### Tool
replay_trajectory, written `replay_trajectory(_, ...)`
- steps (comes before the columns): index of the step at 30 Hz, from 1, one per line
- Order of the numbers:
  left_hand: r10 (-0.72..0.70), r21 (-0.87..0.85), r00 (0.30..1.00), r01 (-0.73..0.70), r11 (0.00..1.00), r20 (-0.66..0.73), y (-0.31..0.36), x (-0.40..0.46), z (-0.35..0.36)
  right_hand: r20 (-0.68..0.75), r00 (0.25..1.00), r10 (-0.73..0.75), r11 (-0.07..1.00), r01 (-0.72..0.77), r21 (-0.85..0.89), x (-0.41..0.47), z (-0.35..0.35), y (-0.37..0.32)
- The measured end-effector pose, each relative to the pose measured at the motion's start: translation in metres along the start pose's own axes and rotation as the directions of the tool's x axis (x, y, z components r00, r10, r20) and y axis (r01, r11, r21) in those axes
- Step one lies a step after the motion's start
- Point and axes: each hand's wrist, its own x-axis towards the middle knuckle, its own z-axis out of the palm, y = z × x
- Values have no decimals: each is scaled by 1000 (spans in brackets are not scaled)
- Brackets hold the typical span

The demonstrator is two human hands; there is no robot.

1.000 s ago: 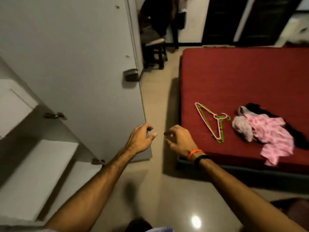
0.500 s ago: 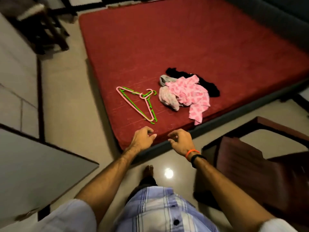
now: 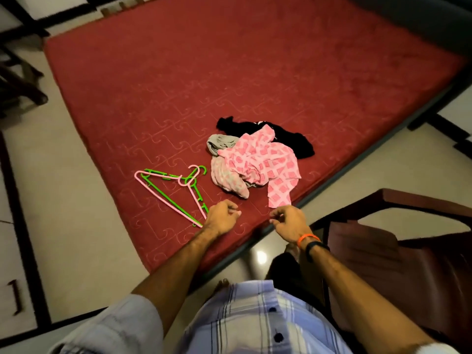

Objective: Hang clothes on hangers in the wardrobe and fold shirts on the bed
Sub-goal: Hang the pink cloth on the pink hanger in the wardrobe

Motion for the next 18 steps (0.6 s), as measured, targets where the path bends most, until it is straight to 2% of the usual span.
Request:
replay_trajectory(7, -162, -72, 984, 157, 985, -79, 44, 40, 2, 146, 986, -87, 995, 93, -40, 94, -47, 10)
replay_trajectory(13, -206, -56, 963, 199, 978, -173, 76, 64, 1, 271, 945, -186, 976, 210, -61, 150, -71, 6)
replay_trajectory(18, -229, -47, 961, 224, 973, -158, 86, 97, -2, 321, 927, -193, 969, 231, -87, 190, -78, -3)
